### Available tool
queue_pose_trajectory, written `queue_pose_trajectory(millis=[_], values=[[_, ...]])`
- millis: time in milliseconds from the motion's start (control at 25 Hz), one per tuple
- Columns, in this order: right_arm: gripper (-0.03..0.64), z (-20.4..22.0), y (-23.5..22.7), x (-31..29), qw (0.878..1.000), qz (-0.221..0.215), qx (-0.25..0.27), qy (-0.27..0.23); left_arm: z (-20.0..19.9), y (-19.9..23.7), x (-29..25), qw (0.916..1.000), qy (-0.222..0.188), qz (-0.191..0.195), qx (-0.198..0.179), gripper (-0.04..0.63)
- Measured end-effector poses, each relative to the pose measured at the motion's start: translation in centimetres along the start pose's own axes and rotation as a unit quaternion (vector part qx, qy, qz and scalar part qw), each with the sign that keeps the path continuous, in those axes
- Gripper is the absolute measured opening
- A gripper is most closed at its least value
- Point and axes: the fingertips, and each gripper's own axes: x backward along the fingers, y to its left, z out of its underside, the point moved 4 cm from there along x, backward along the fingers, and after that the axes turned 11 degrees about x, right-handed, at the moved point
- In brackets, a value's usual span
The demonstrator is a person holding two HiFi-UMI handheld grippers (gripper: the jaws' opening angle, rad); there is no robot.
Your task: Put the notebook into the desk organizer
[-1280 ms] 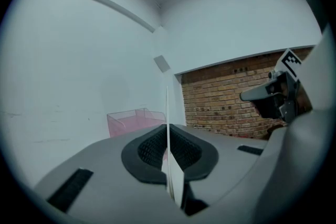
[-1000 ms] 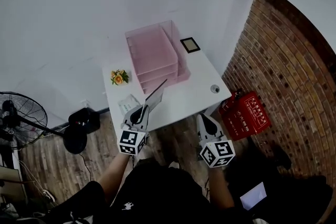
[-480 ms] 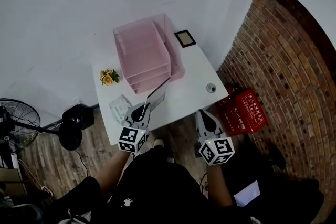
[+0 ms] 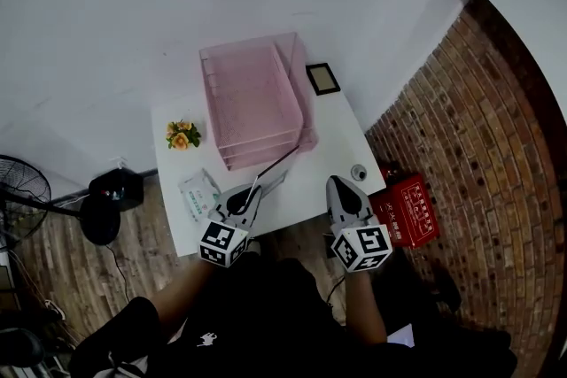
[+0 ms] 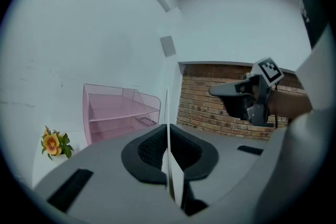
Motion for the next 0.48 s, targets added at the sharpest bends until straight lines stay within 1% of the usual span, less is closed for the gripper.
queue_pose_trajectory(millis=[120,200,400,480], values=[[0.002,-0.7,-0.5,-2.4,1.0,-0.015,0.008,-0.004,-0.1,0.4,-0.2,1.0,-0.002,0.003,0.004,0.011],[0.002,-1.3,-0.7,-3.5,0.999,-0.035,0.015,-0.006,0.1,0.2,-0.1,1.0,-0.002,0.0,0.01,0.011],[0.002,-2.7,-1.3,-7.4,0.993,-0.11,0.036,-0.011,-0.5,-0.7,0.1,0.9988,-0.018,-0.002,0.046,0.011],[0.002,-2.8,-1.5,-8.9,0.989,-0.145,0.042,-0.006,-0.3,-0.9,0.0,0.9975,-0.02,-0.014,0.066,0.01]])
